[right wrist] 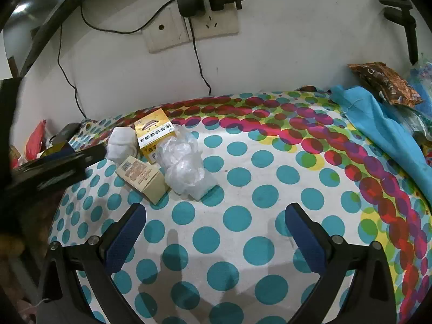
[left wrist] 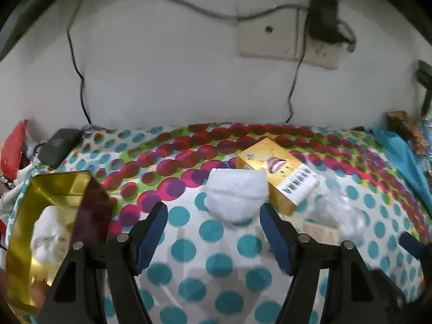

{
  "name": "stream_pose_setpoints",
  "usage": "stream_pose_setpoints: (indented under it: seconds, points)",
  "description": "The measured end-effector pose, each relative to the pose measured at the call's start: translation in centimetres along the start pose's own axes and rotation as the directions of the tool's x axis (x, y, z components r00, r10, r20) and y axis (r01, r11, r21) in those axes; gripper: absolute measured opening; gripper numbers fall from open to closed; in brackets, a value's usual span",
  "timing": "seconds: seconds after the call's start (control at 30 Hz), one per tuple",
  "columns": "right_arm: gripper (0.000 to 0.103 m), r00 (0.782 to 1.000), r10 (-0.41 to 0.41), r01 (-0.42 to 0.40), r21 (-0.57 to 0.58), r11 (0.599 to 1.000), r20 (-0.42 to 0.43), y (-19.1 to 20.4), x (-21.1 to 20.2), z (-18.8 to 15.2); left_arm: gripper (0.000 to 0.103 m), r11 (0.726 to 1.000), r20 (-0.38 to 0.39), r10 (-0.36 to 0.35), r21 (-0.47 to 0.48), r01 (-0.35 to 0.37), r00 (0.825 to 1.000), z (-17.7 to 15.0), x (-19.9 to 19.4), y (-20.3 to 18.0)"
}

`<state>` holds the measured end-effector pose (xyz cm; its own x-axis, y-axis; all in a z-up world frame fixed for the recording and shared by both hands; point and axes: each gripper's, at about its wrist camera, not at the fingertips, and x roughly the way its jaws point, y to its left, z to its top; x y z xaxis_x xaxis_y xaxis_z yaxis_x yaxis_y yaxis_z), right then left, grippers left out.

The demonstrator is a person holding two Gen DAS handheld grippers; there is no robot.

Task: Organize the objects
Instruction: 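Reach the left gripper to the folded white towel and grasp it, then lift the white towel with the left gripper while the right gripper grasps another plastic bundle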

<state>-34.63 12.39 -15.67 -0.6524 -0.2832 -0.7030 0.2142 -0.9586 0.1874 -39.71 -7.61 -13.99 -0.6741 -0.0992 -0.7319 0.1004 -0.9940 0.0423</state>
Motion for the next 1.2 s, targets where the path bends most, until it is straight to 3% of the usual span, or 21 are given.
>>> stream_pose_setpoints:
  seconds: [0.13,0.4,0.43,0.5,0.57,0.77,0.97,1.13,1.2]
  points:
    - [0.103,1.000,0.002,-0.002,0.000,1.000,0.014,0.1,-0.3,-0.1,0.076,0.998,-0.024,-0.050,-0.036,0.049,0.998,0.8,2.0,-0.1]
    - [0.103,1.000,-0.002,0.002,0.001,1.000,0.018,0.0,-0.4,-0.1,0.078,0.999,-0.086,-0.040,-0.011,0.040,0.995,1.9,5.3,-1.7]
    - [0.103,1.000,-0.004,0.004,0.001,1.000,0.017,0.0,-0.4,-0.1,0.077,0.999,-0.097,-0.047,-0.015,0.046,0.994,1.8,5.6,-1.6]
    - [0.103,1.000,-0.004,0.004,0.001,1.000,0.016,0.0,-0.4,-0.1,0.061,0.998,-0.091,-0.066,-0.011,0.065,0.994,1.6,5.5,-1.6]
    - [0.103,1.000,-0.005,0.005,0.001,1.000,0.013,0.0,-0.3,-0.1,0.061,0.999,-0.077,-0.052,0.005,0.053,0.996,1.2,4.9,-1.7]
    - [0.103,1.000,0.004,-0.004,0.002,1.000,0.005,-0.1,-0.1,-0.1,0.060,0.999,0.016,-0.009,-0.044,0.009,1.000,-0.2,-0.3,-0.2]
    - [0.103,1.000,0.003,-0.003,-0.028,1.000,0.007,0.5,-0.3,-0.3,0.060,0.994,0.141,-0.007,-0.104,0.022,0.990,-3.3,-9.7,2.5]
    - [0.102,0.994,0.103,-0.107,-0.196,0.975,-0.031,4.2,0.0,-0.5,0.060,0.989,0.154,-0.067,-0.121,0.086,0.986,-7.7,-14.7,4.1]
    - [0.102,0.997,0.064,-0.070,-0.252,0.965,-0.031,5.3,0.5,-0.4,0.060,0.989,0.159,-0.081,-0.111,0.099,0.984,-10.0,-16.2,4.3]
